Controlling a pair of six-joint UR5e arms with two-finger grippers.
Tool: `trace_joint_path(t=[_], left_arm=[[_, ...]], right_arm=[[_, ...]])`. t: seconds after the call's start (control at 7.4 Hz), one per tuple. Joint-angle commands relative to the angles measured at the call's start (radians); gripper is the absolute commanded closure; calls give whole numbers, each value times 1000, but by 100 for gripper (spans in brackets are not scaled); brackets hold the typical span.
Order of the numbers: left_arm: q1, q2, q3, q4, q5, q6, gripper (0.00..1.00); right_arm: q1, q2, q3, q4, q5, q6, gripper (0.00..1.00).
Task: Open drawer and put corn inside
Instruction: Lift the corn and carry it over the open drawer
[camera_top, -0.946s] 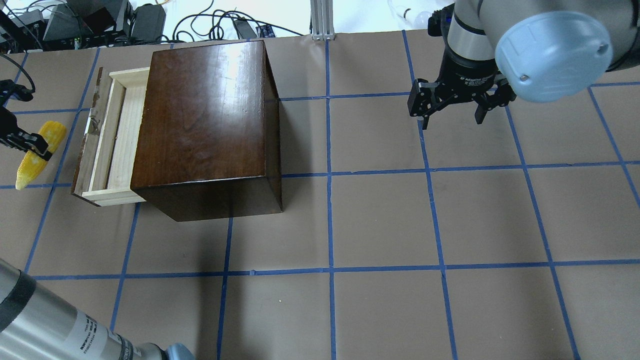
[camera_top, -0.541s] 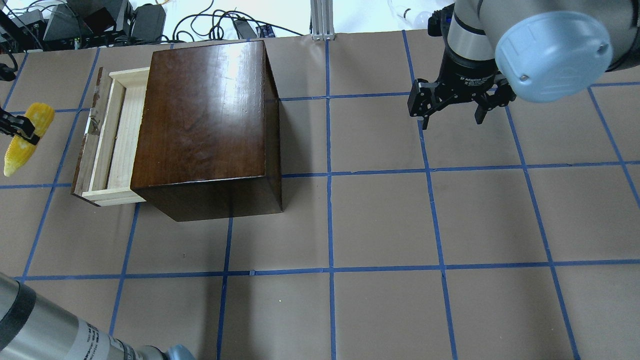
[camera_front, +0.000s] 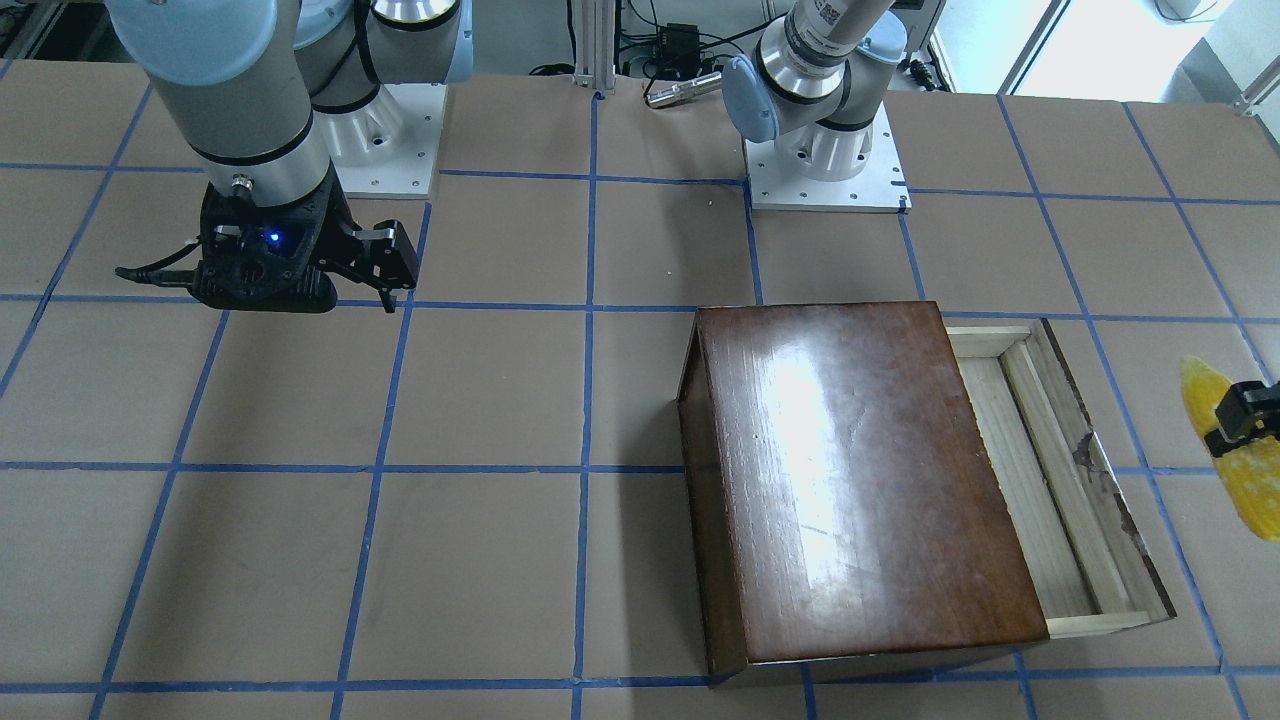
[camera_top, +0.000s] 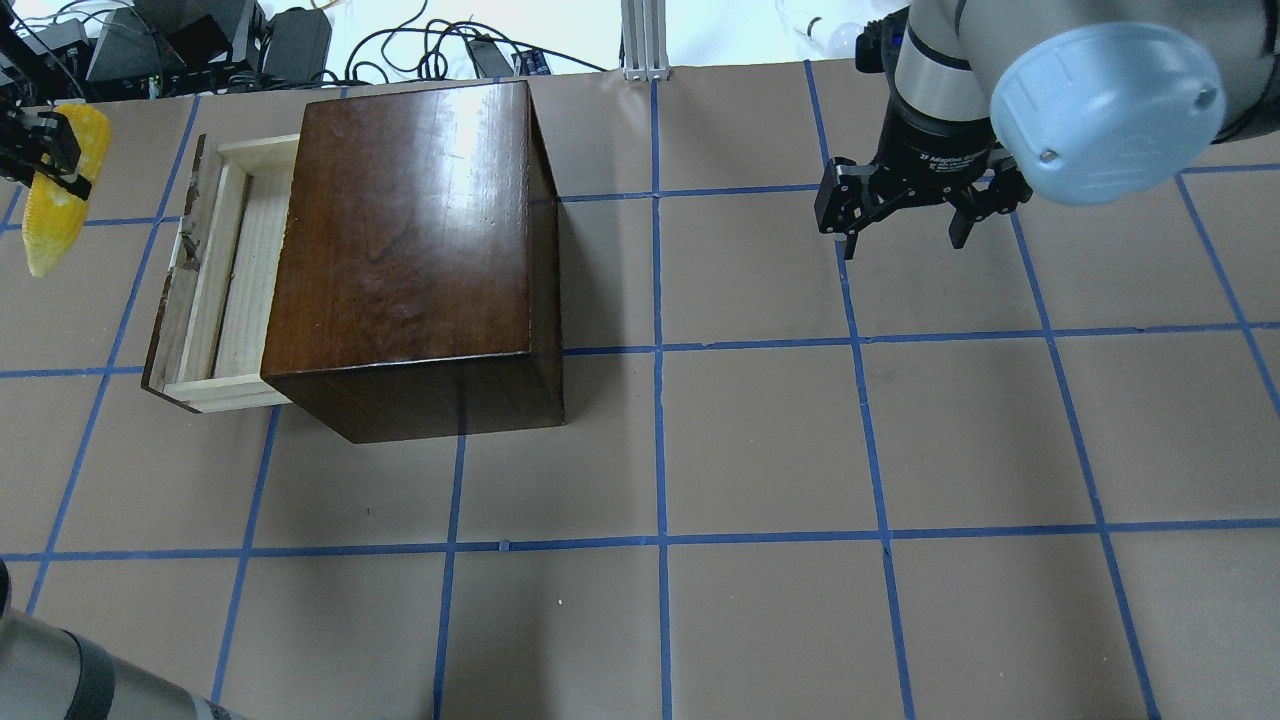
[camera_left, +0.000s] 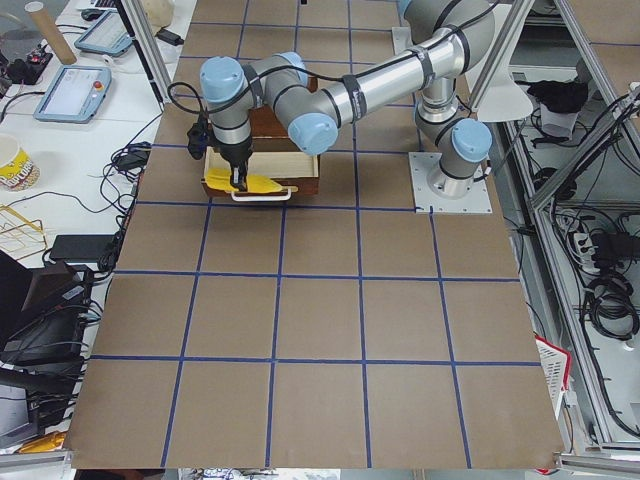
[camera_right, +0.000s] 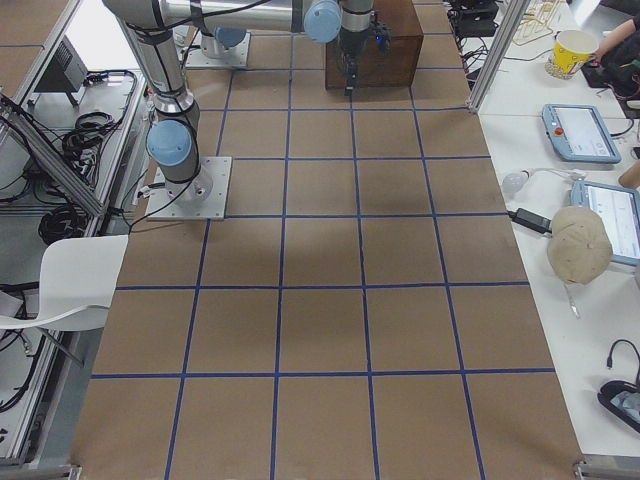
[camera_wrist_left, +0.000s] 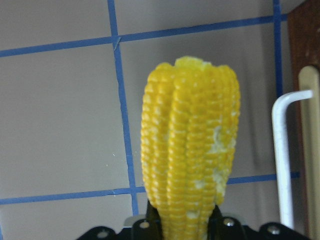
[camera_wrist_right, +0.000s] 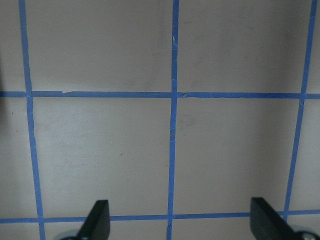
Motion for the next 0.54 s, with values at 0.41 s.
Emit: trace_joint_path(t=[0.41], left_arm=[[-103, 1, -112, 0, -4, -161, 100]], right_arm=[[0, 1, 0, 0, -1, 0, 0]])
